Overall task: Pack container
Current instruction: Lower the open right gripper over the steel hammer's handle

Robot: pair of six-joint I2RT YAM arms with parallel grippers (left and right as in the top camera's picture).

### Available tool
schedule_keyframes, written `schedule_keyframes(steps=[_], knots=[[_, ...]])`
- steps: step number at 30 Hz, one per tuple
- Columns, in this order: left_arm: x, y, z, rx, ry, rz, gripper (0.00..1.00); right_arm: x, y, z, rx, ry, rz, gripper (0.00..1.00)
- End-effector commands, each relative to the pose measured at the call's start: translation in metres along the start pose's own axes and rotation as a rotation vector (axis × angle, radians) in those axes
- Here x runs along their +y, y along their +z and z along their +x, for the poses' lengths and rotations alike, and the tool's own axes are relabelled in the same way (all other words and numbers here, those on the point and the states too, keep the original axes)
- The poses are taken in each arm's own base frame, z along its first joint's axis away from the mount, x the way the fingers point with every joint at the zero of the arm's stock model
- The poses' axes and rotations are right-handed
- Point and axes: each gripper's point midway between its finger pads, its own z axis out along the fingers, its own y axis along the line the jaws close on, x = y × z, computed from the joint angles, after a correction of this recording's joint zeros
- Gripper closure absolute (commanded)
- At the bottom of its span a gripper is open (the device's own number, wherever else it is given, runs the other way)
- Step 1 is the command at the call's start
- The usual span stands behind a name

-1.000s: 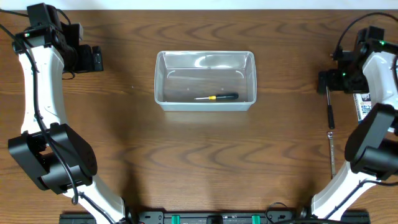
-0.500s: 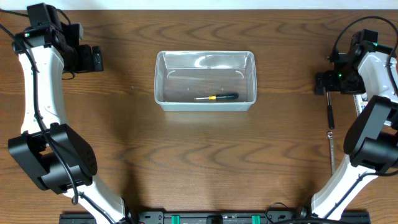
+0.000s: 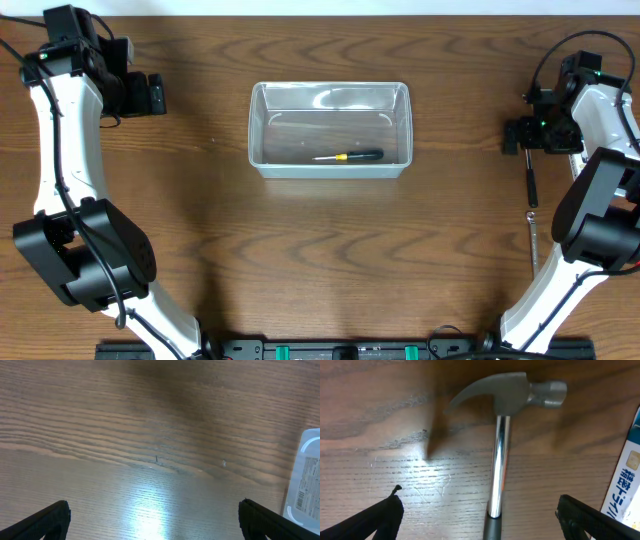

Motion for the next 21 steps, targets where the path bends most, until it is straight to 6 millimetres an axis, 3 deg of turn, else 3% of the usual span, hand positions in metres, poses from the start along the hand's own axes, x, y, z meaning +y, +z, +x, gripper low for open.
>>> schedule_keyframes(steps=[1,21], knots=[[0.003,0.005,0.004,0.019,0.006,-0.010,0.02,-0.001,0.004,-0.002,0.010,-0.010,0.007,0.01],[0.003,0.005,0.004,0.019,0.006,-0.010,0.02,0.001,0.022,0.006,0.063,-0.007,-0.007,0.01]])
